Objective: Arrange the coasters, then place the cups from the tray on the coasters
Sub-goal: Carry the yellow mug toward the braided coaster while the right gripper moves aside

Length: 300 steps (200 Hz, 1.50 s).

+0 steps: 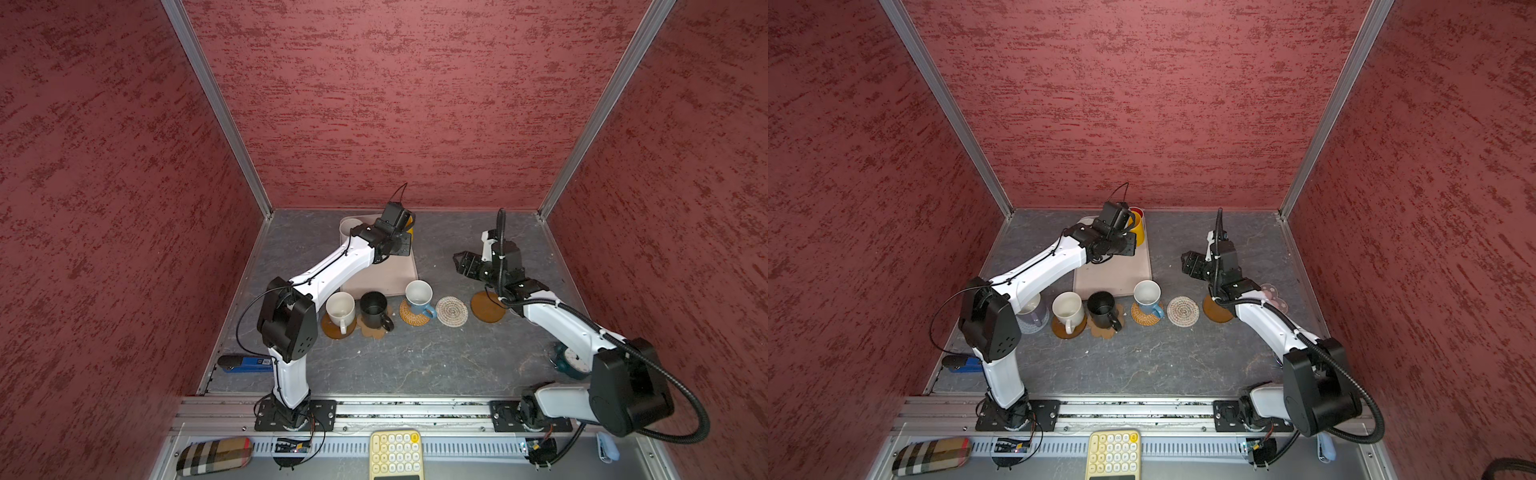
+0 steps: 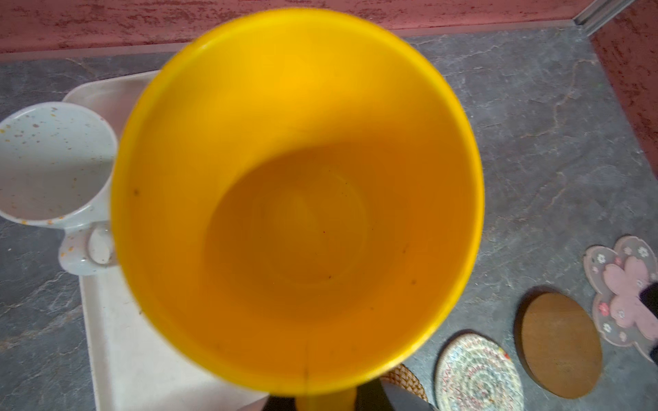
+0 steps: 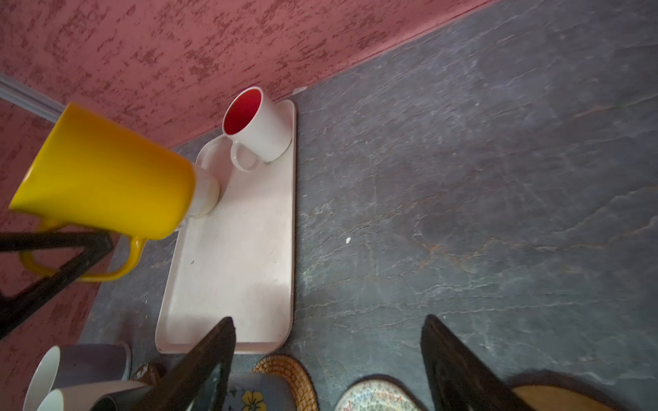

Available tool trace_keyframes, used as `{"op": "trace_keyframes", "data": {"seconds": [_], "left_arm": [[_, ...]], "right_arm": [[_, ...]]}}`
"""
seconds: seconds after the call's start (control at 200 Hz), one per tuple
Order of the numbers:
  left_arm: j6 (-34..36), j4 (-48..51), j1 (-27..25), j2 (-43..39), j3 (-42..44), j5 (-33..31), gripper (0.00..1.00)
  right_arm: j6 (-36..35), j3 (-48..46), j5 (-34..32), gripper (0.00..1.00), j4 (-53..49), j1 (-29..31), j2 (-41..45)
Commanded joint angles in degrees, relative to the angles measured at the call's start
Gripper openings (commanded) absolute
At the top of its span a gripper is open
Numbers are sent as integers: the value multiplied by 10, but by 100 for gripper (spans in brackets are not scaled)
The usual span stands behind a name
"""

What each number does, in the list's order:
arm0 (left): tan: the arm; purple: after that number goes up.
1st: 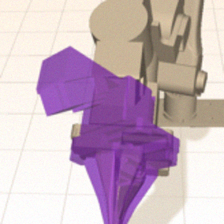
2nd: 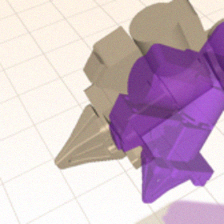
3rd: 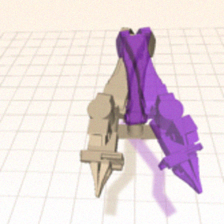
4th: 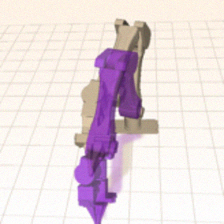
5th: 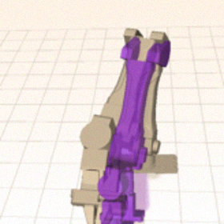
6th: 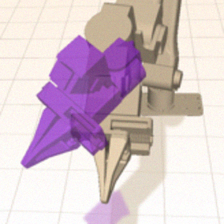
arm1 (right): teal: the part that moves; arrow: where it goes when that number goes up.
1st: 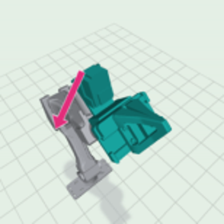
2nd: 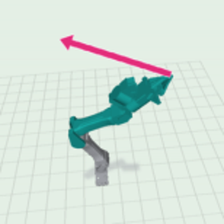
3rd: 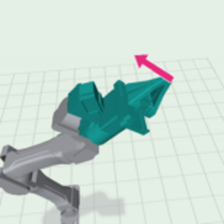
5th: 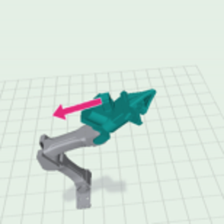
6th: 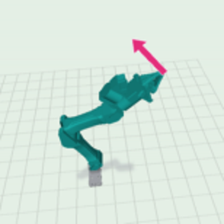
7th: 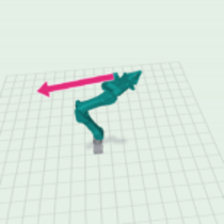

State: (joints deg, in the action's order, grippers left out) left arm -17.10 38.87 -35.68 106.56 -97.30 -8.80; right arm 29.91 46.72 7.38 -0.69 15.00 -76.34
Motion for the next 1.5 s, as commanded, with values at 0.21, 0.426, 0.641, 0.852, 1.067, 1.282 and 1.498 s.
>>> {"op": "trace_keyframes", "data": {"seconds": [0.21, 0.426, 0.641, 0.852, 1.067, 1.282, 1.498], "left_arm": [[-8, 7, -67, 45, -117, -16, 0], [-18, 10, -106, 65, -135, 2, 0], [-28, 10, -152, 70, -130, -1, 0], [-47, -3, -199, 68, -93, -21, 0], [-61, -27, -228, 69, -51, -30, 0], [-77, -52, -240, 60, 1, -31, 0], [-85, -90, -250, 49, 56, -26, 0]], "right_arm": [[30, -41, 5, 83, 11, -81, 47], [45, -65, -2, 83, 22, -116, 65], [58, -79, 7, 83, 42, -134, 60], [71, -108, -7, 83, 70, -138, 73], [76, -121, -34, 84, 75, -138, 97], [89, -127, -41, 84, 80, -140, 94], [92, -130, -44, 84, 84, -141, 94]]}}
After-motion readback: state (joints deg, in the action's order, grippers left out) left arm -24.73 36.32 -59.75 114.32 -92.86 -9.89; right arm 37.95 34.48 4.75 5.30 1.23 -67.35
